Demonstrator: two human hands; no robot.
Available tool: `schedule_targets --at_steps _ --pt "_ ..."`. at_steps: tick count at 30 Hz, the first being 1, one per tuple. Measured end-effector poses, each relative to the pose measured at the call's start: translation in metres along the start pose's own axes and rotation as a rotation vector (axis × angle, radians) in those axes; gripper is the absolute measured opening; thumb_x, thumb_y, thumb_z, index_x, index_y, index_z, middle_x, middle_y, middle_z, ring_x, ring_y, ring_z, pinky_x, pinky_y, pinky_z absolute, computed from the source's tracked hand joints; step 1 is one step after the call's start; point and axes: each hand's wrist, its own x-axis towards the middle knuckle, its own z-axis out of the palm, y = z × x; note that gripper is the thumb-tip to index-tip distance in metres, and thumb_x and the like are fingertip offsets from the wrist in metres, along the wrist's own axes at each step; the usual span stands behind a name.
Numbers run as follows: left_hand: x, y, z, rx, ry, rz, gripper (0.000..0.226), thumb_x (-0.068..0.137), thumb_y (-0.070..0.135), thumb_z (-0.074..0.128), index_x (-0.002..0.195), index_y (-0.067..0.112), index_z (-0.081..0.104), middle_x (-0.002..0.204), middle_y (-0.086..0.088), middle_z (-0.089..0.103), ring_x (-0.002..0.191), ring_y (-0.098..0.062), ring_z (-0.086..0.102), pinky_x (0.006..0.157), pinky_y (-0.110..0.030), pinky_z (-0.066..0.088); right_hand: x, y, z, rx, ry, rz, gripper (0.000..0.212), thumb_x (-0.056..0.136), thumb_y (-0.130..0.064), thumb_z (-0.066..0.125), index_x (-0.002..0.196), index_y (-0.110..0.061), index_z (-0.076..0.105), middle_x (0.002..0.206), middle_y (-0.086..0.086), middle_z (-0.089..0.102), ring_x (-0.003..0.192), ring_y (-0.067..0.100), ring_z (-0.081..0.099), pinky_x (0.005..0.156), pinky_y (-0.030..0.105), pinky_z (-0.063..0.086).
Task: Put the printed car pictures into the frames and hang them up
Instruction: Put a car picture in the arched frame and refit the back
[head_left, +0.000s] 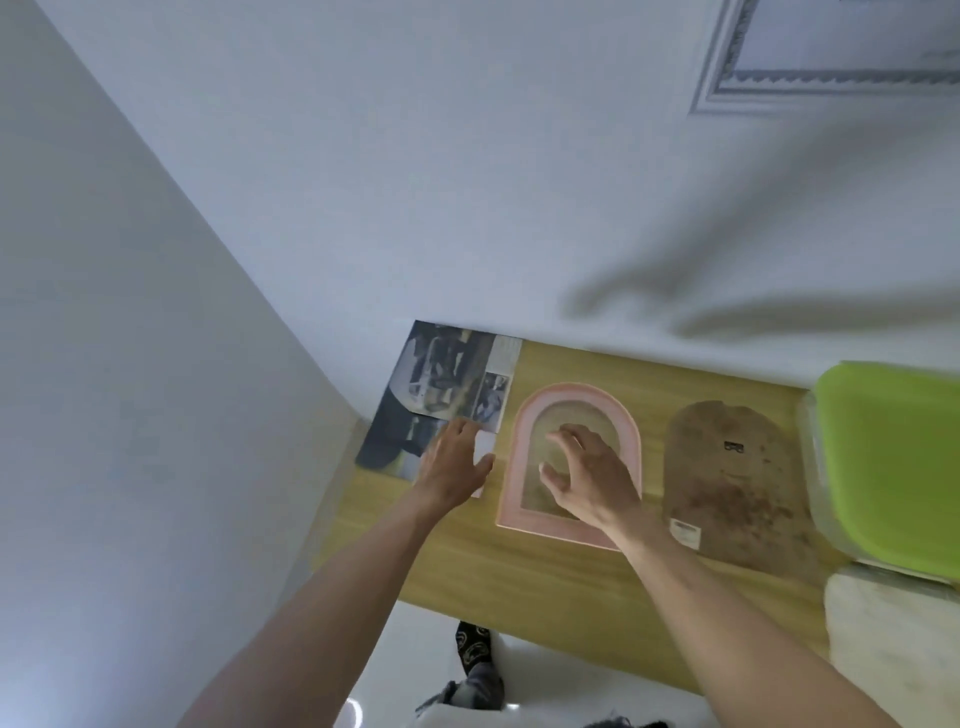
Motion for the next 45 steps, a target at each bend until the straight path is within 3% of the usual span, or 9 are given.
schedule_targets --at_steps 4,13,17,23,26,30,34,39,45 --pt "0.021 -0.043 -0.022 0.063 -0.02 0.021 0.047 0.091 0.029 0.062 0.132 0.01 0.05 0.137 -0.007 0.051 0.124 -0.029 0.049 0.102 -0.042 0.043 0.037 -0.037 0.013 -0.028 -0.073 0.014 0.049 0.097 -0.038 0.056 0.141 -0.016 0.049 0.15 0.004 0.045 0.133 0.024 0.046 0.11 0.039 0.039" --pt "0.069 -0.096 -0.037 0.202 -0.115 0.144 0.039 0.087 0.022 0.057 0.123 0.009 0.051 0.135 -0.006 0.048 0.127 -0.026 0.046 0.105 -0.035 0.036 0.111 -0.08 0.038 -0.104 -0.169 -0.013 0.054 0.099 -0.038 0.055 0.146 -0.015 0.044 0.156 0.004 0.037 0.142 0.023 0.037 0.115 0.037 0.033" --pt "0.084 -0.103 -0.035 0.231 -0.113 0.206 0.048 0.092 0.025 0.054 0.137 0.013 0.043 0.151 -0.004 0.037 0.138 -0.024 0.035 0.115 -0.037 0.025 0.137 -0.087 0.046 -0.168 -0.2 -0.049 0.054 0.098 -0.039 0.056 0.144 -0.014 0.045 0.151 0.005 0.042 0.139 0.023 0.04 0.112 0.038 0.036" --pt "0.1 -0.119 -0.033 0.221 -0.111 0.29 0.047 0.099 0.032 0.049 0.142 0.015 0.044 0.152 -0.002 0.039 0.141 -0.021 0.034 0.118 -0.035 0.021 0.162 -0.09 0.056 -0.208 -0.296 -0.051 0.06 0.095 -0.042 0.061 0.145 -0.014 0.044 0.152 0.005 0.04 0.139 0.024 0.041 0.105 0.038 0.045" --pt "0.106 -0.127 -0.031 0.261 -0.087 0.372 0.043 0.098 0.038 0.047 0.133 0.014 0.054 0.143 -0.003 0.049 0.134 -0.021 0.043 0.115 -0.035 0.027 0.164 -0.087 0.06 -0.221 -0.296 -0.07 0.057 0.094 -0.041 0.062 0.142 -0.012 0.049 0.147 0.005 0.045 0.135 0.024 0.044 0.097 0.039 0.052" --pt "0.109 -0.133 -0.029 0.346 -0.021 0.511 0.035 0.099 0.037 0.042 0.103 0.013 0.067 0.119 -0.006 0.064 0.111 -0.024 0.06 0.102 -0.036 0.042 0.164 -0.082 0.061 -0.162 -0.247 -0.103 0.047 0.092 -0.037 0.064 0.129 -0.008 0.061 0.13 0.007 0.059 0.12 0.024 0.056 0.092 0.038 0.055" --pt "0.108 -0.13 -0.036 0.209 0.013 0.455 0.054 0.099 0.042 0.017 0.099 0.016 0.064 0.108 -0.001 0.068 0.101 -0.022 0.063 0.097 -0.035 0.045 0.159 -0.082 0.057 -0.038 -0.177 -0.097 0.04 0.092 -0.03 0.065 0.127 -0.009 0.062 0.124 0.006 0.062 0.109 0.024 0.061 0.083 0.037 0.055" --pt "0.111 -0.123 -0.051 0.119 -0.004 0.377 0.038 0.098 0.05 0.038 0.114 0.023 0.061 0.117 0.005 0.065 0.111 -0.018 0.06 0.104 -0.034 0.04 0.16 -0.08 0.044 0.074 -0.004 -0.125 0.016 0.091 -0.007 0.066 0.106 -0.01 0.07 0.094 0.005 0.071 0.079 0.026 0.068 0.064 0.035 0.055" --pt "0.113 -0.104 -0.089 -0.227 0.175 0.156 0.033 0.086 0.034 0.072 0.112 0.015 0.066 0.116 -0.002 0.069 0.101 -0.022 0.064 0.087 -0.028 0.048 0.155 -0.078 0.0 0.236 0.152 -0.017 0.022 0.094 -0.005 0.063 0.115 -0.011 0.067 0.09 0.002 0.071 0.069 0.016 0.063 0.061 0.029 0.052"
